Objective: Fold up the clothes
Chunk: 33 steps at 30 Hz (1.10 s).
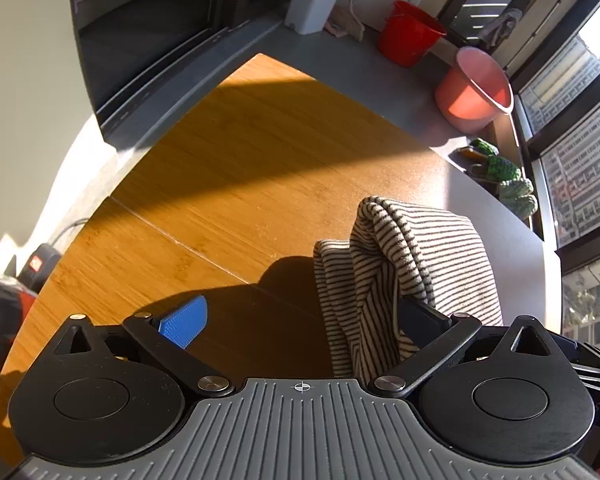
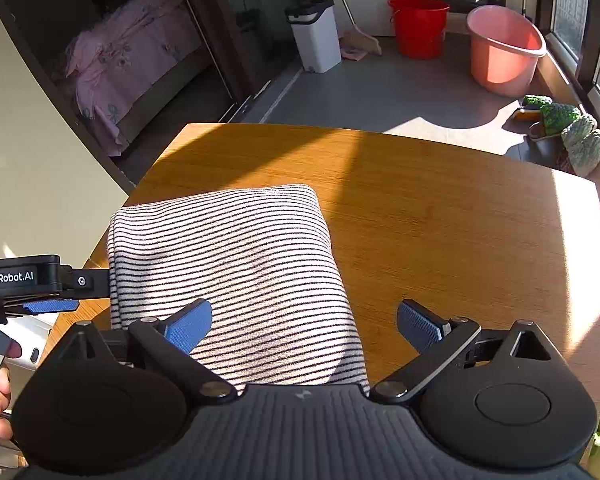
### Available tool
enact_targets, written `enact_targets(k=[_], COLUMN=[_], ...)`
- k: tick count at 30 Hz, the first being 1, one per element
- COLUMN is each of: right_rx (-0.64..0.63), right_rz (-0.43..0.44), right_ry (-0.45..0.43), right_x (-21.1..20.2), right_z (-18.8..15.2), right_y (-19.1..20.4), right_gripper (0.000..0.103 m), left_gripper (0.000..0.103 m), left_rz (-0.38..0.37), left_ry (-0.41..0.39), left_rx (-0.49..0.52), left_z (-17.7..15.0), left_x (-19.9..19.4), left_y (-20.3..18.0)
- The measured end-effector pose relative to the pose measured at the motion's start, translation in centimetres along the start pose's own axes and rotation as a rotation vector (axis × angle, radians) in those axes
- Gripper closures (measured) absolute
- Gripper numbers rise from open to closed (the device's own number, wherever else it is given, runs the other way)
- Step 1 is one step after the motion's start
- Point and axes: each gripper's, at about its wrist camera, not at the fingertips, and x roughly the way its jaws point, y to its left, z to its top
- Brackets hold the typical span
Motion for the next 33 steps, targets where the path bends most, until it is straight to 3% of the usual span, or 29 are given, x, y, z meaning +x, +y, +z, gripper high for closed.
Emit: enact_targets(k=[3,4,7,9,11,13,16,18,22,24,27,31,33], right_rx=[0.000,0.004,0.009,-0.003,-0.025,-0.053,-0.085,-0.075,-0.034,-0.011,0.067,0.106,0.114], right_rz=[-0.007,-0.008,-0.004,-0.005,-0.001,0.003,-0.022,-0.025,-0.002,0.008,0.055,0.104,0.115], right_ry=[0.002,-0.007,-0.013,0.017,0.041,0.050,0.051,0.050,0.057,0.014,0.008,0.085,0.112], right_x=[0.0,-0.2,-0.4,-0.1,0.2,0.3,0.7,1.2,1.2,0.3,-0.2,1.3,2.2], right_z=[-0.3,-0.4,-0.7,-1.1,-1.7,-2.3,-3.1,-3.6,-3.0,-2.3,-1.1,-0.8,-1.0], right_y=[-0.3,-0.4,-0.6,-0.6,-0.3,0.2,0.7,0.7,0.0,-0.8,-2.5,-3.6,-3.6], right_gripper=[0.004,0.004,0.007,0.025,0.035,0.035,0.034,0.021,0.015,0.015,0.016,0.025,0.027], left_gripper=[0.000,0.000,0.000,0.000,0.000,0.001,0.002,0.002,0.002,0.002,0.000,0.000,0.000], left_rz=[0.018,-0.009,-0.209,-0.353,-0.453,-0.447,-0.353,-0.285,-0.258,-0.281,-0.233,-0.164,-0.167], left_ry=[-0.078,-0.123,-0.188,-0.193,-0.178,-0.133,-0.036,0.014,-0.003,-0.060,-0.127,0.063,0.118], left_rx=[-0.034,-0.047,-0.055,-0.024,0.036,0.094,0.118,0.109,0.152,0.124,0.059,-0.031,-0.018], left_z=[0.1,0.3,0.6,0.8,1.0,1.1,1.5,1.7,2.3,2.2,1.3,-0.2,-1.1], left_x=[-1.2,-2.0,-3.5,-3.8,-3.3,-1.4,3.3,6.4,5.8,3.5,0.9,3.2,4.6], left_y=[0.3,0.5,0.6,-0.2,-1.5,-3.1,-4.3,-4.1,-4.6,-3.8,-2.2,-1.1,-1.3])
